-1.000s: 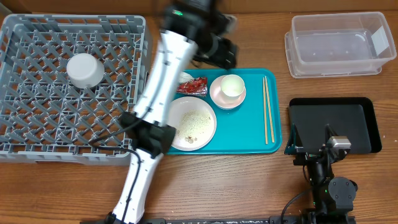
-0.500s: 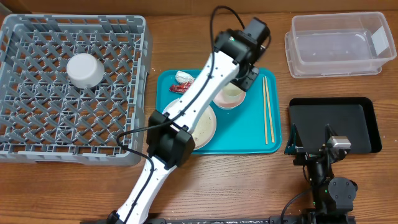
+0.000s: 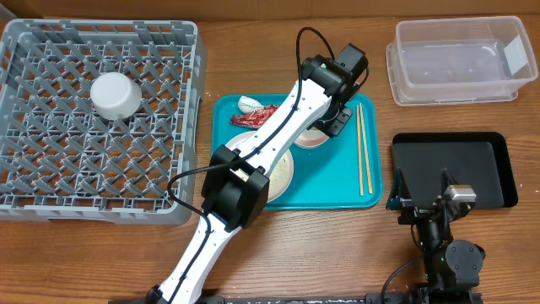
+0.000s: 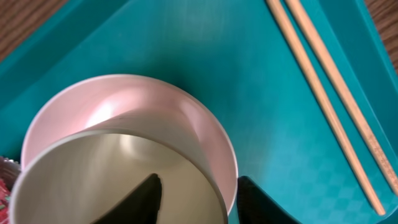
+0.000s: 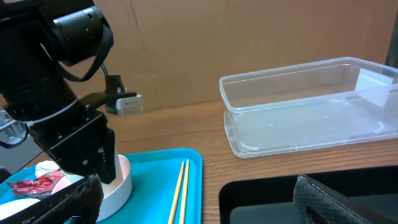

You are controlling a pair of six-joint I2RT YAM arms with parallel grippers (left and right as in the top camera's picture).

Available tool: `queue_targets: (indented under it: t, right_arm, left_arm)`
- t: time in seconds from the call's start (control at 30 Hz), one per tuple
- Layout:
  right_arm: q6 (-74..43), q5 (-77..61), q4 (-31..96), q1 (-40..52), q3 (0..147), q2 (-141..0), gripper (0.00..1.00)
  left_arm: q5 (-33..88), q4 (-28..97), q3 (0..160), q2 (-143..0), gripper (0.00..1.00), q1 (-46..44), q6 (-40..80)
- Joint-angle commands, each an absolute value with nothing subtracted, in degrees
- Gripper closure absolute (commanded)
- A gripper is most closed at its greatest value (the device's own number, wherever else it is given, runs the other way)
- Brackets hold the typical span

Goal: Sort waste into correct bins and load items into the dishwasher
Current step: 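Grasp the small white cup with the left gripper, then carry the white cup to the rack and lower it upside down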

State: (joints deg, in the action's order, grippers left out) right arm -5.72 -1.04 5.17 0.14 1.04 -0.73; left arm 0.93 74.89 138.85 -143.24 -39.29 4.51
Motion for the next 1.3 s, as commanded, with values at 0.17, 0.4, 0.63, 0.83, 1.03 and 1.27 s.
queue_targets:
  t: [0.17,0.4,0.63,0.83,1.03,1.27]
  right_arm:
    - [-5.32,-0.49,4.84,0.36,0.45,-0.16,0.0]
    - [-5.32,-0.49,4.84,0.36,0.45,-0.16,0.0]
    - [-5.32,-0.49,4.84,0.36,0.45,-0.16,0.0]
    - [-5.32,-0.49,4.84,0.36,0.45,-0.16,0.0]
    - [-5.32,-0.49,4.84,0.36,0.45,-0.16,0.0]
    - [-5.32,-0.49,4.84,0.36,0.45,-0.16,0.0]
  left_arm:
    - [1.69,75.99,141.49,-141.93,0.96,-39.11,7.6]
    - [1.48,82.04,156.62,-141.93,0.96,-38.13,10.31]
    - [6.9,92.16,174.17,-141.75,0.96,-30.24,16.64]
    - [27.73,96.82,176.55,-141.75,0.96,-13.96,14.5]
    - [41.34,96.82,171.13,-141.75,0.96,3.51,13.61]
    - [48.86,96.82,158.23,-141.75,0.96,17.63,8.91]
